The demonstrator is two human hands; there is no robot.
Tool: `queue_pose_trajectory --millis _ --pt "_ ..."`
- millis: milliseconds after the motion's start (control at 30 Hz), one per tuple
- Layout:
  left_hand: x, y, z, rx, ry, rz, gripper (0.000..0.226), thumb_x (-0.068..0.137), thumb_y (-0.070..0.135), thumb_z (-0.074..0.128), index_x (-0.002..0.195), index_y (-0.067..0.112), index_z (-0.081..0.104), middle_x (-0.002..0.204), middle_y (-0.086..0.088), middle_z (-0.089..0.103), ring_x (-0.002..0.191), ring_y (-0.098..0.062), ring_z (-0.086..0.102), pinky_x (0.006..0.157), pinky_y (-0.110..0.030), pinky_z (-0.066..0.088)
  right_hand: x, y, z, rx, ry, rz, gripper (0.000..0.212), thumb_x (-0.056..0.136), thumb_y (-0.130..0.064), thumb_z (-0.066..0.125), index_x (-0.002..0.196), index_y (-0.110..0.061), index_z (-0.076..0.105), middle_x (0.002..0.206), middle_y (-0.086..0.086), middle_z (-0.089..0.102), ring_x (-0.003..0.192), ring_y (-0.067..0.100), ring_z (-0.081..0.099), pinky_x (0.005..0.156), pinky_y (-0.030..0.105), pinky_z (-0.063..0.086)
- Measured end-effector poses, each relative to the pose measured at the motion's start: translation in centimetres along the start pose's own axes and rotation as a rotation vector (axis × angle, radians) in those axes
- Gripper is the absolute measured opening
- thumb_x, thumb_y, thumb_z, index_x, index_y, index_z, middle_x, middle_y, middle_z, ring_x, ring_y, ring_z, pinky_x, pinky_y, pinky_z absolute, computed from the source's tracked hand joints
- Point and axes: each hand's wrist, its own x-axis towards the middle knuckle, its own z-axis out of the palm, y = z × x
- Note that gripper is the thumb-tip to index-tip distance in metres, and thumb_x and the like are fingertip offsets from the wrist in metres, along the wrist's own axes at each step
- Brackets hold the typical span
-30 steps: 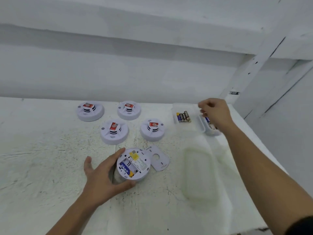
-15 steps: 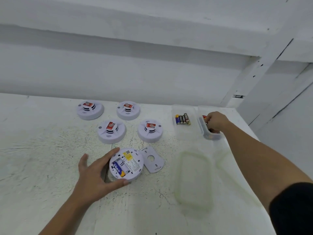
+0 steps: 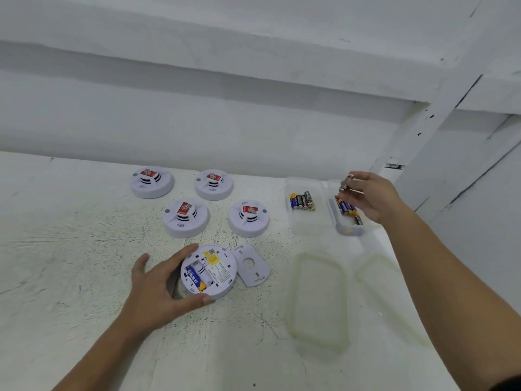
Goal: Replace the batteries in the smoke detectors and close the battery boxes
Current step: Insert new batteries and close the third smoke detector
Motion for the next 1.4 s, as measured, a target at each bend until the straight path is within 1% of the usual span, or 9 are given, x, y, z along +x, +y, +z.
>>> queue_pose_trajectory --millis 267,400,500,667,833,933,1067,1233,1400 --pt "0.0 -0.5 -0.1 -0.001 -0.025 0.034 0.093 0.048 0.087 0.059 0.131 0.056 0.033 0.109 0.038 0.059 0.116 0.026 0.034 0.114 -0.033 -0.011 -8.3 1.6 7.5 0.030 -0.347 0.072 0.012 0.088 0.003 0.056 0.095 -0.006 0.058 0.082 0.015 0.065 0.067 0.024 0.065 0.064 0.032 0.059" --pt "-0.1 -0.8 -0.4 0.004 -0.048 0.066 0.093 0.049 0.085 0.060 0.132 0.054 0.034 0.110 0.040 0.055 0.118 0.023 0.036 0.115 -0.036 -0.011 -11.9 4.8 12.1 -0.212 -0.466 0.007 0.020 0.082 0.002 0.067 0.100 0.000 0.057 0.080 0.019 0.065 0.065 0.027 0.066 0.065 0.038 0.060" --pt "-0.1 -1.1 -0.7 0.006 -0.080 0.092 0.093 0.049 0.087 0.058 0.132 0.054 0.033 0.112 0.041 0.052 0.117 0.024 0.036 0.114 -0.038 -0.011 -13.9 7.4 15.0 -0.493 -0.513 -0.075 0.021 0.081 -0.009 0.073 0.097 -0.005 0.059 0.081 0.013 0.070 0.071 0.029 0.069 0.070 0.039 0.060" --pt "0.0 -1.6 -0.9 0.016 -0.112 0.133 0.089 0.050 0.091 0.051 0.130 0.060 0.027 0.114 0.041 0.050 0.117 0.021 0.038 0.114 -0.044 -0.010 -15.7 9.9 17.6 -0.842 -0.489 -0.254 0.018 0.079 -0.025 0.074 0.091 -0.018 0.061 0.082 -0.004 0.070 0.078 0.006 0.067 0.072 0.026 0.055" --pt "-0.1 -1.8 -0.9 0.031 -0.103 0.175 0.095 0.055 0.089 0.052 0.138 0.051 0.027 0.122 0.043 0.043 0.122 0.016 0.038 0.114 -0.047 -0.008 -16.3 11.1 17.5 -0.892 -0.460 -0.285 0.014 0.078 -0.022 0.073 0.086 -0.016 0.062 0.079 -0.011 0.066 0.072 -0.009 0.057 0.060 0.006 0.041" --pt "-0.2 -1.7 -1.0 0.045 -0.111 0.184 0.099 0.055 0.089 0.052 0.141 0.045 0.028 0.126 0.042 0.038 0.125 0.012 0.037 0.113 -0.046 -0.011 -16.6 11.4 17.4 -0.897 -0.465 -0.340 0.013 0.079 -0.019 0.072 0.086 -0.013 0.063 0.082 -0.008 0.067 0.076 -0.004 0.057 0.061 0.006 0.040" --pt "-0.1 -1.6 -0.8 0.100 -0.131 0.169 0.108 0.049 0.091 0.054 0.142 0.042 0.028 0.133 0.028 0.048 0.127 0.009 0.037 0.113 -0.048 -0.013 -16.7 11.9 17.8 -1.007 -0.520 -0.417 0.011 0.082 -0.021 0.068 0.089 -0.014 0.062 0.088 -0.007 0.066 0.084 0.009 0.054 0.068 0.019 0.041" --pt "0.0 -1.2 -0.7 0.161 -0.109 0.139 0.106 0.051 0.093 0.048 0.141 0.040 0.031 0.134 0.025 0.049 0.127 0.007 0.038 0.112 -0.053 -0.010 -16.4 12.1 17.8 -1.076 -0.544 -0.449 0.011 0.082 -0.023 0.068 0.085 -0.019 0.059 0.084 -0.007 0.060 0.082 0.008 0.047 0.065 0.014 0.034" --pt "-0.1 -1.0 -0.8 0.182 -0.107 0.145 0.103 0.053 0.094 0.039 0.139 0.038 0.035 0.138 0.023 0.046 0.129 0.005 0.038 0.111 -0.056 -0.010 -15.8 11.8 18.4 -1.183 -0.614 -0.457 0.026 0.076 -0.022 0.074 0.076 -0.029 0.049 0.079 -0.017 0.044 0.085 0.011 0.043 0.068 0.014 0.031"
